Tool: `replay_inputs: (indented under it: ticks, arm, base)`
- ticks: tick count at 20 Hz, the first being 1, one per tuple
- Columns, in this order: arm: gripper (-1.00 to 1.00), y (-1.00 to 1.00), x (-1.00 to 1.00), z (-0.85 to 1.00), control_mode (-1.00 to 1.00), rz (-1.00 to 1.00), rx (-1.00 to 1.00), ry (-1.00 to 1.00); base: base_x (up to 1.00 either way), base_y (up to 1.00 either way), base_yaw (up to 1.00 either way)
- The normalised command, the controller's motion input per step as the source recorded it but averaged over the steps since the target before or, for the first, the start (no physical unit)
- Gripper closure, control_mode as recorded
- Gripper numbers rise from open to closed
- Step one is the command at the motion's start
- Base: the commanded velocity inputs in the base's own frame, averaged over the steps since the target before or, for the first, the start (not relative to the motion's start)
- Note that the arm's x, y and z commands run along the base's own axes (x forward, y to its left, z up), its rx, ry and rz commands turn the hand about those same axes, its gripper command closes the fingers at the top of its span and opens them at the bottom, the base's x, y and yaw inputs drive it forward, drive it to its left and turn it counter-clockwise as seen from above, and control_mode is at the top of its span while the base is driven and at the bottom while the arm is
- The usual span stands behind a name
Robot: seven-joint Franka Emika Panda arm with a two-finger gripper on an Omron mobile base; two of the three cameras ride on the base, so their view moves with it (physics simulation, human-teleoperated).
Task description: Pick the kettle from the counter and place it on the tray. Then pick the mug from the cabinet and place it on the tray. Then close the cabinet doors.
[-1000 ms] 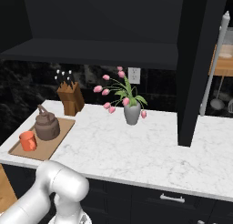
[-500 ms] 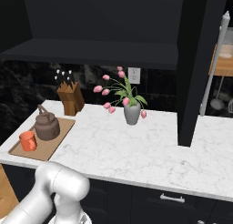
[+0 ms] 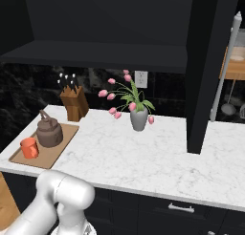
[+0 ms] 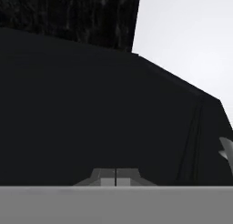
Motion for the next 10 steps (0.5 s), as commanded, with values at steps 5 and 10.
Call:
replay_inputs:
  ticks: [5, 10]
  arm:
    - [1.0, -0.99, 0.01, 0.21, -1.0, 0.0, 0.0, -0.01]
    - [1.0, -0.82, 0.09, 0.48, -1.0, 0.0, 0.02, 0.0]
  base:
    - [0.0, 0.0, 0.0]
    - [0.0, 0.0, 0.0]
